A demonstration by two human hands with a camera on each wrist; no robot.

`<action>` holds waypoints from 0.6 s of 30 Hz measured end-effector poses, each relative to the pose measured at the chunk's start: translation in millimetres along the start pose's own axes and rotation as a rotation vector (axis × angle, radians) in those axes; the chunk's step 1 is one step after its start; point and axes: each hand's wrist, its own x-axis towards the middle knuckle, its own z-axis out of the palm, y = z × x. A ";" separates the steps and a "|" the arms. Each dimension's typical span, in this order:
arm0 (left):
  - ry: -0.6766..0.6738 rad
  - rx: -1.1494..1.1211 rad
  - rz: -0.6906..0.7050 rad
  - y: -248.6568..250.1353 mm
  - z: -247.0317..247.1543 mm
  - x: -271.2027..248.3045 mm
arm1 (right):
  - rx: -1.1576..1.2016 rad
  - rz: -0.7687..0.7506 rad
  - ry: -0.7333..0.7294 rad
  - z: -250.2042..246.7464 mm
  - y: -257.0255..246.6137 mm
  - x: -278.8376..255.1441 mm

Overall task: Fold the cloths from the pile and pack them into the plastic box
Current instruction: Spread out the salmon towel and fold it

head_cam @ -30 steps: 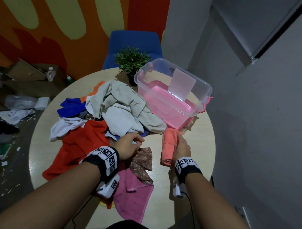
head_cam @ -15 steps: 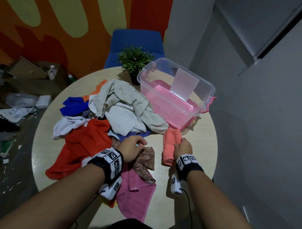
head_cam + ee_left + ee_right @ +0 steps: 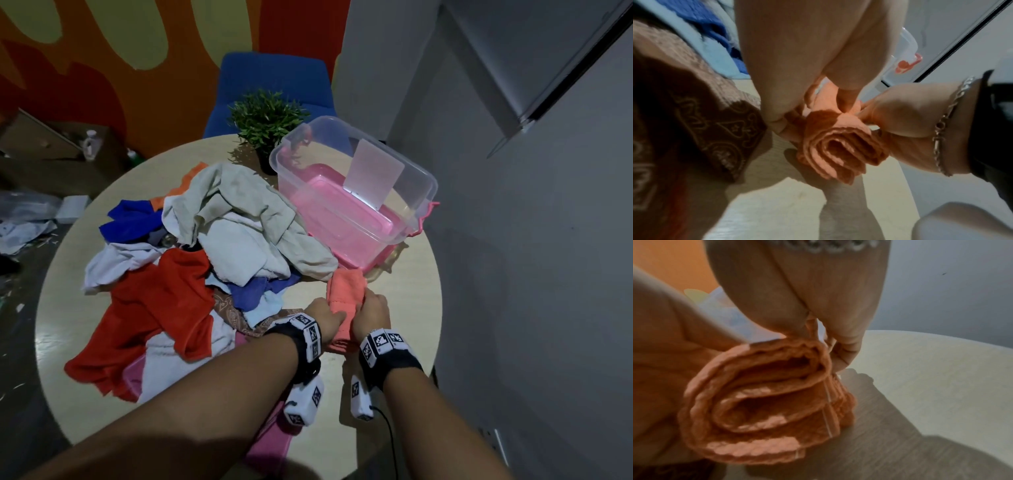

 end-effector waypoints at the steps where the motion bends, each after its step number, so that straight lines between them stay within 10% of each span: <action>1: 0.019 -0.018 -0.002 2.1 3.1 0.1 | 0.041 -0.014 0.005 -0.1 2.5 0.0; 11: -0.210 -0.896 0.140 22.7 14.2 -3.0 | 0.410 0.006 0.070 -34.9 -0.5 -19.3; 18: 0.064 0.083 -0.013 4.4 8.5 -3.6 | 0.166 0.060 0.045 -8.8 -6.9 -17.7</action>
